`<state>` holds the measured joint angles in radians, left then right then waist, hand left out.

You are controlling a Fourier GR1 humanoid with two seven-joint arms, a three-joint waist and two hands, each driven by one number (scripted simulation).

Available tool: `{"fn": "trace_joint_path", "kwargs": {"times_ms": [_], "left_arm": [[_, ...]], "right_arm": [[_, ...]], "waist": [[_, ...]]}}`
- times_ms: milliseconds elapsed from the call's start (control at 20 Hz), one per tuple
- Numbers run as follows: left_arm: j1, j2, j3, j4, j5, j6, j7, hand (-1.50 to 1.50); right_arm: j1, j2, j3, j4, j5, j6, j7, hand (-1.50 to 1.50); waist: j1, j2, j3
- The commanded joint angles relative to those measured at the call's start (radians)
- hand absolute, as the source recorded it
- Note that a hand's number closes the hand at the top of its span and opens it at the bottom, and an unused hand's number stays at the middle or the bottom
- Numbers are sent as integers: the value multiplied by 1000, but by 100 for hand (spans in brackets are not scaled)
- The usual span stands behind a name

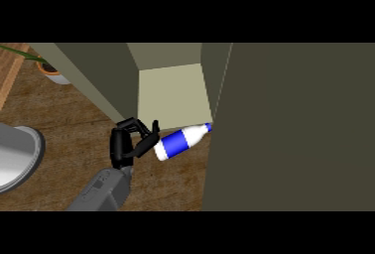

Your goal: Pick up the bottled water, place it into the cabinet and close the cabinet

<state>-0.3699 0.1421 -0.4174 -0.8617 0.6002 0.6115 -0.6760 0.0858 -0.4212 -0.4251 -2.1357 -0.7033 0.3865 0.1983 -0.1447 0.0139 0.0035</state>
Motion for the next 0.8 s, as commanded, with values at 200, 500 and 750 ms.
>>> {"fn": "trace_joint_path", "kwargs": {"times_ms": [200,500,750], "left_arm": [[-236,-102,-14,-15,26,-136,32,150],[-171,-138,-43,-19,64,-265,-2,150],[-135,-140,-34,-41,78,-401,-9,150]], "right_arm": [[45,-18,-44,-44,-27,13,16,-150],[97,-39,-57,-101,-64,41,52,150],[245,1,-90,-265,-132,71,101,150]], "waist": [[39,-10,-6],[77,-15,-6],[114,-20,-4]]}}
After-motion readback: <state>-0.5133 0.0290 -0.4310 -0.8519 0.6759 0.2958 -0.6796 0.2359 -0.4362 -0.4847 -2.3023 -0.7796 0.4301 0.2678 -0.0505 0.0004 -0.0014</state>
